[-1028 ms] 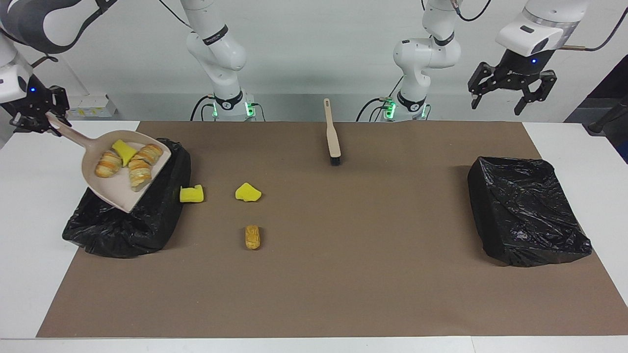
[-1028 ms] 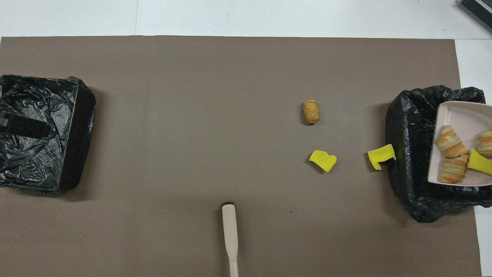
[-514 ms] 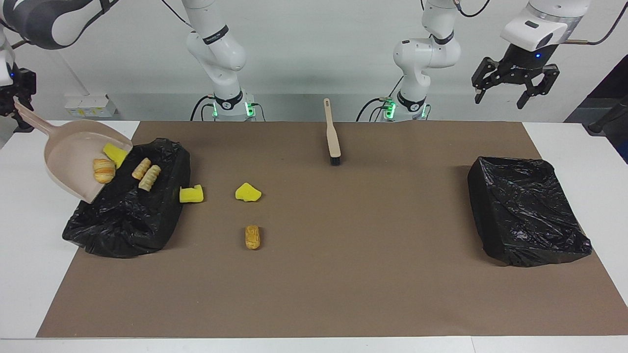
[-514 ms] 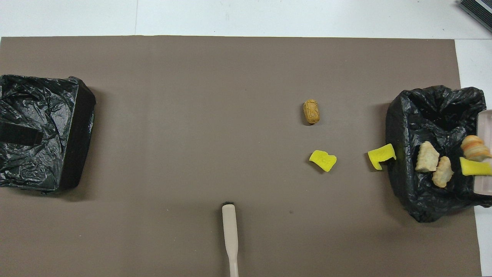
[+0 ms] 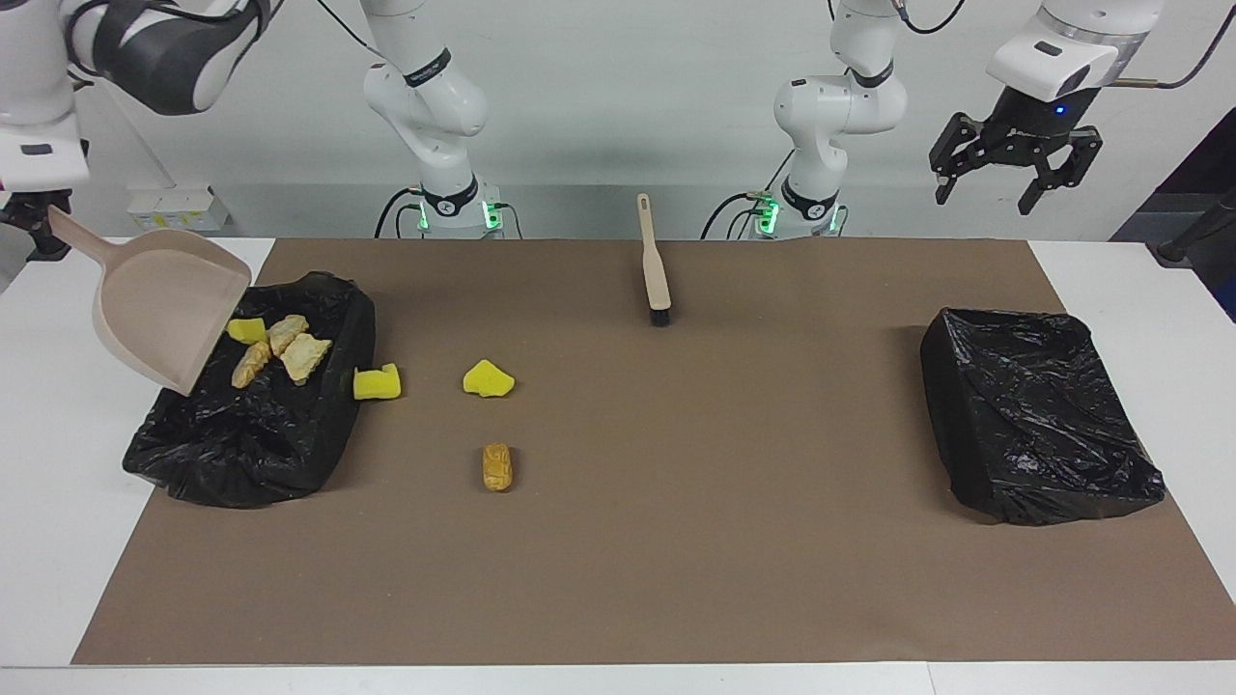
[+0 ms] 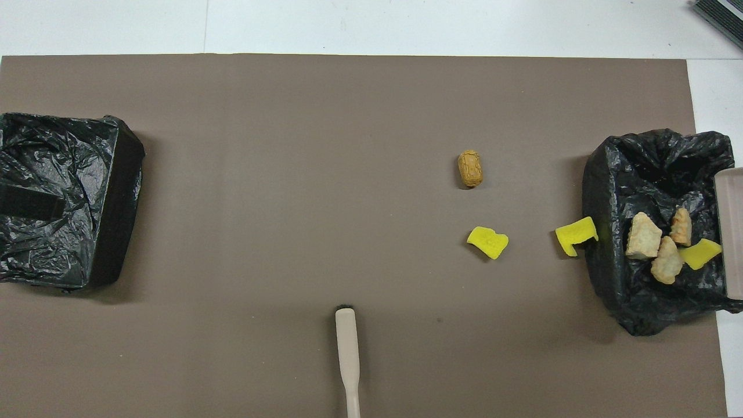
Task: Sweep and dump trash in bin
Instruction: 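Tilt the dustpan over the black bag with the right gripper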
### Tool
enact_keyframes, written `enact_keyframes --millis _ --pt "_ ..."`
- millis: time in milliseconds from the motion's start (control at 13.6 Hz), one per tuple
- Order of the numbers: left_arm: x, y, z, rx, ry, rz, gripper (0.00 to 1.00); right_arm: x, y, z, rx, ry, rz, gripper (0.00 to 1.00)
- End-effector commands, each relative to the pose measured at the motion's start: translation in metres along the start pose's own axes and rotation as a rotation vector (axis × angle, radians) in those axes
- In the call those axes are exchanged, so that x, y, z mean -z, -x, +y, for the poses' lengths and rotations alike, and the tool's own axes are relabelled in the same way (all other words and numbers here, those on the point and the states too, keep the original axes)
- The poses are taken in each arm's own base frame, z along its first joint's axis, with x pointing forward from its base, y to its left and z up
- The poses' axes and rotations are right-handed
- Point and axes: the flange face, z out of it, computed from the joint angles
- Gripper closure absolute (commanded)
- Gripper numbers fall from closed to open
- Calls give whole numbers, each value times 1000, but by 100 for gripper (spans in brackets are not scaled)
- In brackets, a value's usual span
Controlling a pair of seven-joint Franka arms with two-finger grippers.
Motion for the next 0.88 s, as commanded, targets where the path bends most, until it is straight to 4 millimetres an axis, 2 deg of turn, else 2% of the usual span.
enact_keyframes --millis 0,294,440,661,807 --pt "0 7 -1 -6 5 5 0 17 11 -12 6 12 -61 100" --pt "0 7 -1 -2 5 5 0 65 32 -46 -7 92 -81 100" --pt "0 7 -1 -4 5 5 0 88 7 -45 16 137 -33 100" --pt "0 7 -2 -2 5 5 0 90 -16 -49 -39 133 173 100" --pt "0 7 -1 -4 5 5 0 97 -40 -51 -109 126 256 100"
